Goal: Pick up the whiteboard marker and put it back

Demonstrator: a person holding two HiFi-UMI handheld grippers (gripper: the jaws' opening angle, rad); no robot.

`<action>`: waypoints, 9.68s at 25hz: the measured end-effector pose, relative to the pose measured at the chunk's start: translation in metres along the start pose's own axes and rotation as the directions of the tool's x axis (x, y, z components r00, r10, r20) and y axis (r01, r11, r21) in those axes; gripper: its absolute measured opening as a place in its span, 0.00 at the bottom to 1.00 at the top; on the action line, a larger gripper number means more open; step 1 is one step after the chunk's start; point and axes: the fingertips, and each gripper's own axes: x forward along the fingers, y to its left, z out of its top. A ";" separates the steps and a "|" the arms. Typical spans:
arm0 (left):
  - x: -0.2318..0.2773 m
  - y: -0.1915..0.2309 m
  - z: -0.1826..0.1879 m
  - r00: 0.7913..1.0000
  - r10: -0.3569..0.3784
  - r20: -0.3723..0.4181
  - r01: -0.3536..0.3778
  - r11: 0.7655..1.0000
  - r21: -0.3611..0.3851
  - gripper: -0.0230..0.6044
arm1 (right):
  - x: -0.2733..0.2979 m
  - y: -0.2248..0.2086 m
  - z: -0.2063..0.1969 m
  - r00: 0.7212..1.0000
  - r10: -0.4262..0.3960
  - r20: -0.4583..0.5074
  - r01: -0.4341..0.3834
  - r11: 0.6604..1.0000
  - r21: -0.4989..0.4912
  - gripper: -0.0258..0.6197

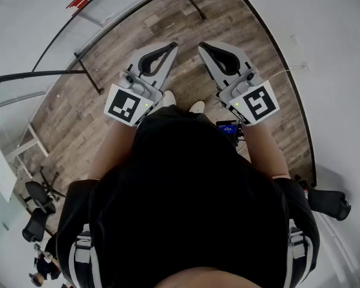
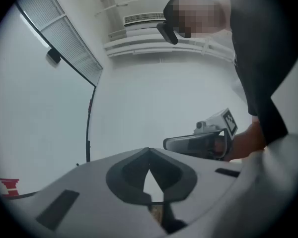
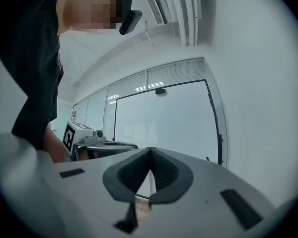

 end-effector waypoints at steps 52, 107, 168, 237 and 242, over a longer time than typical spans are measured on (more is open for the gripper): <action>-0.063 0.074 0.009 0.994 -0.106 0.029 0.105 0.994 0.003 0.04 | 0.088 0.048 0.005 0.994 -0.102 -0.037 0.103 0.994 0.037 0.03; 0.199 0.134 0.000 0.991 0.133 -0.005 -0.133 0.991 -0.027 0.04 | 0.084 -0.233 -0.004 0.993 0.114 -0.008 -0.113 0.992 0.055 0.03; 0.308 0.456 -0.036 1.000 0.025 0.011 -0.024 0.995 -0.100 0.04 | 0.372 -0.401 -0.026 0.995 0.034 -0.096 -0.029 0.998 0.055 0.03; 0.381 0.551 -0.123 0.731 0.681 -0.033 -0.681 0.729 -0.069 0.04 | 0.489 -0.523 -0.210 0.715 0.570 -0.406 -0.557 0.814 0.162 0.04; 0.375 0.558 -0.125 0.741 0.671 -0.027 -0.671 0.738 -0.071 0.04 | 0.497 -0.517 -0.227 0.710 0.550 -0.439 -0.543 0.825 0.154 0.04</action>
